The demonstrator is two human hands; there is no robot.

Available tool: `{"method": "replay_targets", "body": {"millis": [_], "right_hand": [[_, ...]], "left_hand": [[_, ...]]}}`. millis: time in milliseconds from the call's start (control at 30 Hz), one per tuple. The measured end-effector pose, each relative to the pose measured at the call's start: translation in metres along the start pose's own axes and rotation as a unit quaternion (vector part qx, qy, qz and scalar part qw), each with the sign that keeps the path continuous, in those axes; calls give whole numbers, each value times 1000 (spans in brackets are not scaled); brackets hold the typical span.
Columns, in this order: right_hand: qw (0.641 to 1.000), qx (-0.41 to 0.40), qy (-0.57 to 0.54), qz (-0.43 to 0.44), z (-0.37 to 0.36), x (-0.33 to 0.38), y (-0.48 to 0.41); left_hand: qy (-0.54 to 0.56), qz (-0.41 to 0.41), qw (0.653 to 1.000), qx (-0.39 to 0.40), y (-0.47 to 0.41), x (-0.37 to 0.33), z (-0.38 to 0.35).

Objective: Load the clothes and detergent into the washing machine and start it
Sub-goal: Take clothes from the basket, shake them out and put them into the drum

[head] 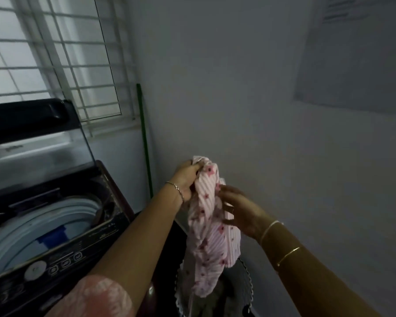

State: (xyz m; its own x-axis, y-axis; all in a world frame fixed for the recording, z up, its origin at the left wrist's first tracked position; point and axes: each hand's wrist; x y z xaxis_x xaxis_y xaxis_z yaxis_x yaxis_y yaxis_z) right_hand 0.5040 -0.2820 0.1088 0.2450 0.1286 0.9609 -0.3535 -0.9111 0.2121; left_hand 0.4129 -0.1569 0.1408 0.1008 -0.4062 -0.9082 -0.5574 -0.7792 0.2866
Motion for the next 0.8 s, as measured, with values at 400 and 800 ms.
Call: {"method": "replay_targets", "body": {"millis": [400,800], "right_hand": [[971,-98,208,67,-22,-41,12],[949,-264,83,152,-10,-32,-45]], "left_hand": [[268,-12,959,86,36,-46,-34],[139,-45,988,38,16,-60,7]]}}
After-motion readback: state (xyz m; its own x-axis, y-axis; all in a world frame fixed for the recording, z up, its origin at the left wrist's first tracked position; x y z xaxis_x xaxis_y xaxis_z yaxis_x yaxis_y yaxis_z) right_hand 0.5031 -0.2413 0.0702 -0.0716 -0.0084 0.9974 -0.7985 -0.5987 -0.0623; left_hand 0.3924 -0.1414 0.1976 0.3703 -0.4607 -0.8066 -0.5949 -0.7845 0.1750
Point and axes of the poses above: each hand's wrist, its own y-axis away from the middle knuckle, its own z-axis out of the back of the hand, x = y × z, and after that the axes turned 7 degrees about z, right-handed
